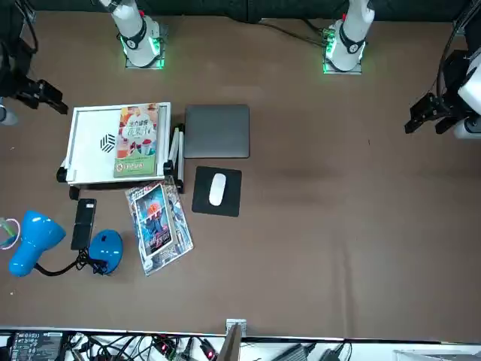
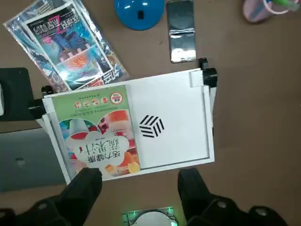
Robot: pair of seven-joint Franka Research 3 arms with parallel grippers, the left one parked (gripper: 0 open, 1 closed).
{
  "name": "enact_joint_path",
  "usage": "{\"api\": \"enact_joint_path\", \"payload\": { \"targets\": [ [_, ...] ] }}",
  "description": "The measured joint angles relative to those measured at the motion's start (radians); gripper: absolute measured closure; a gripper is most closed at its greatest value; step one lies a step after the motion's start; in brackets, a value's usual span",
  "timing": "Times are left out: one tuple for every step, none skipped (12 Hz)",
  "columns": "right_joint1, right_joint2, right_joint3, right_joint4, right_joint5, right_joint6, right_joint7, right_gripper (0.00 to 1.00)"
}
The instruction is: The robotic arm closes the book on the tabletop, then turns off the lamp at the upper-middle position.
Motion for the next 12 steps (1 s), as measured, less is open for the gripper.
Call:
{"api": "enact_joint_path", "payload": {
  "targets": [
    [0.004,-0.006,-0.018,0.000,0.000,0.001,-0.005,0.00],
    [0.007,-0.007,-0.031,-0.001,0.000,0.005,-0.013,0.00],
    [0.008,-0.006,-0.040,-0.002,0.000,0.012,-0.018,0.00],
    [0.009,-0.005,-0.044,-0.003,0.000,0.017,-0.019,0.00],
    [0.011,-0.004,-0.045,-0.005,0.000,0.020,-0.019,0.00],
    [0.013,-0.004,-0.045,-0.006,0.000,0.022,-0.019,0.00],
    [0.017,-0.004,-0.045,-0.006,0.000,0.023,-0.019,0.00],
    [0.021,-0.004,-0.045,-0.006,0.001,0.025,-0.019,0.00],
    [0.025,-0.004,-0.045,-0.007,0.001,0.031,-0.019,0.00],
    [0.027,-0.004,-0.045,-0.008,0.005,0.038,-0.019,0.00],
    [0.028,-0.004,-0.045,-0.009,0.011,0.042,-0.019,0.00],
    [0.028,-0.004,-0.045,-0.009,0.014,0.043,-0.019,0.00]
  ]
}}
